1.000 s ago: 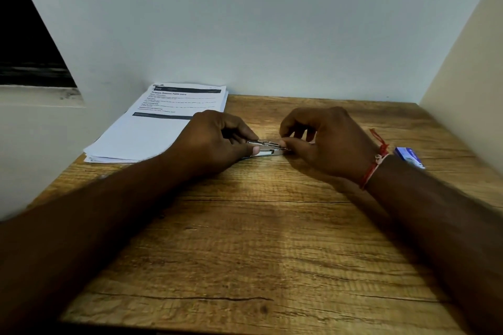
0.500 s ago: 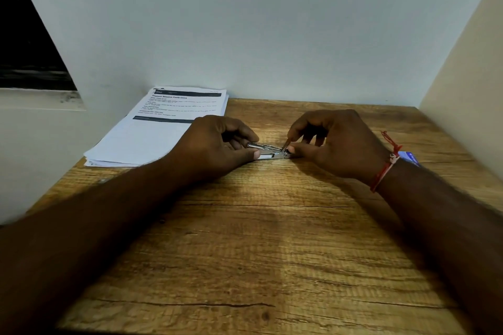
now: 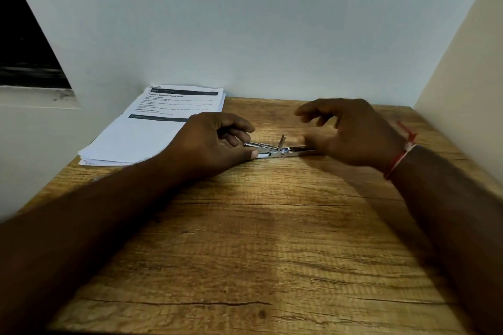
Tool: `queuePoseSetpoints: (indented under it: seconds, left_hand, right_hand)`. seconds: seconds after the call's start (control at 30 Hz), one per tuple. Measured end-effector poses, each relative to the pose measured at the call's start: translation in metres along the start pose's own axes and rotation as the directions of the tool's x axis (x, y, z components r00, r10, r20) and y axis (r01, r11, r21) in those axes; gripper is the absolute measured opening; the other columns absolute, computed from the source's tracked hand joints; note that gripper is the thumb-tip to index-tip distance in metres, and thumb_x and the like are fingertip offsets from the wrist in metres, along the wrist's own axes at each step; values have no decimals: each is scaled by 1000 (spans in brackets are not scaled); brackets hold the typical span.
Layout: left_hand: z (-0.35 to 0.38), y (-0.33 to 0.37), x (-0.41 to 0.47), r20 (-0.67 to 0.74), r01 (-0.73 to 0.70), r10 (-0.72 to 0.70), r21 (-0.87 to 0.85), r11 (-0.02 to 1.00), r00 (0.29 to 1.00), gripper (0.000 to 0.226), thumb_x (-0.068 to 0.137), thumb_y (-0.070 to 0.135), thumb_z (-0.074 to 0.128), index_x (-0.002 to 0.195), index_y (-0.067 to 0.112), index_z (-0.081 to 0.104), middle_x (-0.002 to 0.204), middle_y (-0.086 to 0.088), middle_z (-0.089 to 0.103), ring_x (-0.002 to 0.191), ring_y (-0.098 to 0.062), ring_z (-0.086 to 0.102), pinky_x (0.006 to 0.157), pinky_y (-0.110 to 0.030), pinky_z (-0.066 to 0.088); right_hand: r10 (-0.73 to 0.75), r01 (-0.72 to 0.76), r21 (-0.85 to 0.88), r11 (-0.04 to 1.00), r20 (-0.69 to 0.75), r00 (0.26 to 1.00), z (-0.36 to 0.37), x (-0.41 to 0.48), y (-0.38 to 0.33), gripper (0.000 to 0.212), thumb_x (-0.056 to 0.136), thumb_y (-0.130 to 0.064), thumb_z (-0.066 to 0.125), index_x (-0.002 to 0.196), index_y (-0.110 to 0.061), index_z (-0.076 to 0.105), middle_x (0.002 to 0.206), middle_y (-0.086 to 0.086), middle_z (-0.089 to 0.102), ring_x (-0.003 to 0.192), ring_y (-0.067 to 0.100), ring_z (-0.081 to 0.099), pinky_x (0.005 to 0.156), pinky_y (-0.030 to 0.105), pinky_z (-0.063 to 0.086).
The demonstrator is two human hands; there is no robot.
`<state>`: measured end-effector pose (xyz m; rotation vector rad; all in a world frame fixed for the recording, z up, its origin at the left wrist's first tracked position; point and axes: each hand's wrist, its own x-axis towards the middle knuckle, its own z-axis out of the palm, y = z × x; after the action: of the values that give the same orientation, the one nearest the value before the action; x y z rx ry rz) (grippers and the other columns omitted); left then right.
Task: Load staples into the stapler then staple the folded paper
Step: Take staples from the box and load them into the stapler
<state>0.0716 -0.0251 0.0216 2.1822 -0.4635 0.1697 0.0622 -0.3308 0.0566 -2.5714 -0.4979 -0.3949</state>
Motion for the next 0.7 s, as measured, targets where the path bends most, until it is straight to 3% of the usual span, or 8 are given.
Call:
queuePoseSetpoints:
  seconds: [0.07, 0.17, 0.27, 0.37, 0.47, 0.57, 0.63, 0.7]
  left_hand:
    - [-2, 1, -1, -1, -7, 7, 6, 1000, 1000, 55, 76, 46, 103, 126, 34, 82, 107, 15, 84, 102, -7, 78, 85, -11, 61]
    - [-3, 4, -1, -8, -17, 18, 56, 998, 1000, 63, 75, 56, 99, 132, 39, 78, 110, 21, 83, 105, 2, 76, 87, -11, 54]
    - [-3, 9, -2, -32, -35, 38, 86, 996, 999, 63, 78, 61, 95, 135, 39, 76, 112, 24, 82, 107, 8, 74, 92, -11, 49]
    - [-1, 11, -3, -64, -46, 52, 82, 996, 997, 57, 81, 59, 93, 133, 39, 77, 109, 26, 82, 107, 11, 73, 93, -13, 47]
    - [-2, 12, -5, -78, -46, 51, 69, 997, 996, 54, 80, 59, 93, 129, 41, 78, 108, 29, 82, 107, 11, 73, 95, -18, 49]
    - [-4, 11, -5, -94, -60, 69, 96, 994, 993, 54, 80, 58, 93, 129, 40, 79, 109, 35, 80, 108, 11, 73, 99, -20, 51]
    - [-6, 10, -4, -119, -77, 90, 107, 991, 989, 51, 82, 55, 94, 129, 40, 79, 108, 34, 80, 108, 11, 73, 100, -16, 51]
    - [-6, 11, -4, -147, -117, 132, 107, 987, 980, 47, 85, 48, 94, 128, 37, 80, 107, 29, 81, 107, 10, 73, 96, -5, 50]
  right_hand:
    - [196, -181, -178, 967, 71, 978, -28, 2, 13, 62, 86, -56, 90, 141, -37, 70, 126, -11, 75, 121, 16, 69, 103, 38, 57]
    - [526, -401, -499, 768, 133, 840, -72, -7, 41, 82, 78, -73, 86, 142, -25, 67, 141, 5, 72, 129, 29, 67, 109, 42, 53]
    - [686, -565, -432, 703, 203, 698, -97, -24, 60, 84, 62, -68, 94, 126, -21, 70, 120, 10, 77, 103, 29, 76, 87, 43, 65]
    - [725, -664, -295, 687, 341, 599, -102, -31, 65, 84, 48, -50, 100, 121, -22, 70, 110, 13, 81, 97, 28, 80, 70, 40, 68]
    - [686, -634, -274, 723, 385, 617, -95, -30, 68, 70, 60, -33, 106, 121, -21, 73, 108, 15, 82, 87, 27, 81, 64, 35, 67]
    - [646, -598, -256, 759, 407, 646, -92, -29, 68, 64, 64, -21, 104, 121, -20, 74, 112, 17, 80, 86, 29, 81, 69, 36, 69]
    - [597, -546, -249, 800, 424, 681, -92, -30, 63, 59, 72, -14, 102, 124, -22, 75, 116, 14, 76, 91, 31, 80, 73, 36, 70]
    - [493, -468, -166, 868, 403, 771, -91, -30, 56, 55, 76, -6, 100, 121, -28, 78, 114, 8, 77, 87, 30, 82, 73, 37, 70]
